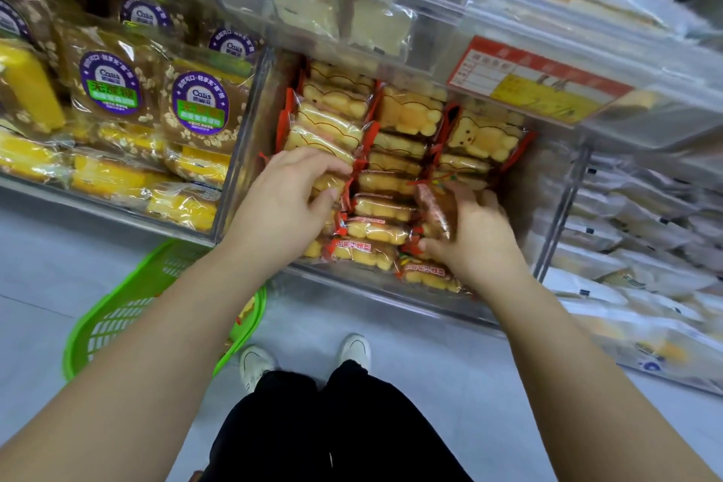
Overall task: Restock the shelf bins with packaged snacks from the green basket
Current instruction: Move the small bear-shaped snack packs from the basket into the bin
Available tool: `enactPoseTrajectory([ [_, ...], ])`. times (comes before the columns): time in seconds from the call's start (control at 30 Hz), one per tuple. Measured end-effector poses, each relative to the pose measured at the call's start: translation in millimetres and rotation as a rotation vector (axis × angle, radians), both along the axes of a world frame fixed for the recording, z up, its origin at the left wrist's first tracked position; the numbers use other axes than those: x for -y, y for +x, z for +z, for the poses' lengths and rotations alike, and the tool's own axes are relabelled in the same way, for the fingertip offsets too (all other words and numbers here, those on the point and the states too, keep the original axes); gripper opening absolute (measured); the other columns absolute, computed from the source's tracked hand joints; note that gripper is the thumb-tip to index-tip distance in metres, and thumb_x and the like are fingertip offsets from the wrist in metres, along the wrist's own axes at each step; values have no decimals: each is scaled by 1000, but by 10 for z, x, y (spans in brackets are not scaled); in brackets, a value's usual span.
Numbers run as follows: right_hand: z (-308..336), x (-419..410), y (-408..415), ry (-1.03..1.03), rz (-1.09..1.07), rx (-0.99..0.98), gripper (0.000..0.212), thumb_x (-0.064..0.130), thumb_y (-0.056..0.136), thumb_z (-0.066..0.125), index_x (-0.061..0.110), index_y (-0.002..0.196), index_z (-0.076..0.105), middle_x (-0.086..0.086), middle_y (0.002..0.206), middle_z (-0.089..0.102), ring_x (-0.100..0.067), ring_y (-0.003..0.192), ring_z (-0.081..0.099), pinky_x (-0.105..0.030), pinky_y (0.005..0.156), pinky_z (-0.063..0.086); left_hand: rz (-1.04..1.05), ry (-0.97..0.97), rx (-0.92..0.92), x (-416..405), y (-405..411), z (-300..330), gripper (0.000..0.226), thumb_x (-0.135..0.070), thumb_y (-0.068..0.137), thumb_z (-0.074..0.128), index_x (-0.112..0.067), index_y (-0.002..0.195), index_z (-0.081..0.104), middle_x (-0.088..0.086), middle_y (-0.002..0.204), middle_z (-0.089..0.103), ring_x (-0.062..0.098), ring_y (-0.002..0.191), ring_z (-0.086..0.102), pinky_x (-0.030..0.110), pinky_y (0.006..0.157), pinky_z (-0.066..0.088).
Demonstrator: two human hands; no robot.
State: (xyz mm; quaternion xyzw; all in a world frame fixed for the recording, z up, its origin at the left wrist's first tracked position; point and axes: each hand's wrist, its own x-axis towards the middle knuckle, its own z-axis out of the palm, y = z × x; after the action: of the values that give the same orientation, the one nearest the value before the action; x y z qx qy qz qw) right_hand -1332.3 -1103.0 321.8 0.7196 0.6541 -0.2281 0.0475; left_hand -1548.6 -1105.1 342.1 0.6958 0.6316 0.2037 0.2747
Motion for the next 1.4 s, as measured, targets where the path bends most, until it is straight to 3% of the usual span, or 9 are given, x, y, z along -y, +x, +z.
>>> enactPoseTrajectory([
  [0.1,63,-41,-6,62,-77,-388,64,16,74,68,24,132,42,-1,118,56,-15,99,59,-30,79,51,-44,2,17,-41,112,24,34,-16,89,58,-27,121,57,-7,122,55,12,121,43,20,95,26],
  [0.27,174,-47,1,-433,-525,-1380,47,18,75,54,-2,117,54,-13,101,66,-23,88,63,-35,75,55,-183,-185,186,-116,230,110,61,-35,88,58,-30,142,30,-12,133,46,1,119,39,18,96,32],
  [0.4,193,-46,3,-529,-565,-1586,48,20,87,46,-5,129,45,-19,110,62,-24,87,64,-28,65,55,-177,-212,229,-165,273,150,37,-39,87,56,-30,122,50,-17,106,61,3,98,57,13,80,44],
  [0.57,67,-17,-1,-294,-452,-1342,54,37,76,67,10,122,56,-4,114,68,-15,106,64,-32,89,51,-41,-118,127,-233,339,75,45,-36,87,59,-19,127,49,-2,114,63,17,106,57,24,81,42],
  [0.73,-42,-267,-16,97,-602,-955,35,22,78,72,24,110,57,5,102,65,-9,88,65,-15,62,52,-45,72,-111,-358,327,-69,47,-19,86,61,-19,131,49,3,135,50,23,128,40,38,107,33],
  [0.8,-74,-452,-36,201,-562,-815,38,25,80,70,24,115,57,9,102,61,3,84,61,-9,65,47,-43,101,-161,-422,282,-137,50,-16,85,61,-20,133,47,3,141,44,24,132,34,43,110,29],
  [0.97,-202,-732,-185,377,-503,-530,46,30,77,73,15,116,55,-1,116,63,-18,108,57,-12,79,34,-67,52,-224,-512,188,-289,53,-24,87,56,-24,138,41,5,144,42,25,136,30,43,113,23],
  [1.13,-272,-753,-333,380,-511,-645,46,23,79,71,10,119,51,-1,113,60,-13,98,56,-22,89,43,-7,108,-220,-506,192,-354,52,-25,86,58,-18,135,45,7,139,46,26,133,34,40,109,25],
  [1.4,-79,-444,-191,329,-743,-835,38,9,81,68,13,116,52,0,104,59,3,72,52,-1,47,40,71,73,122,-413,120,-156,40,-20,90,55,-26,129,49,-6,138,45,9,127,40,24,103,30],
])
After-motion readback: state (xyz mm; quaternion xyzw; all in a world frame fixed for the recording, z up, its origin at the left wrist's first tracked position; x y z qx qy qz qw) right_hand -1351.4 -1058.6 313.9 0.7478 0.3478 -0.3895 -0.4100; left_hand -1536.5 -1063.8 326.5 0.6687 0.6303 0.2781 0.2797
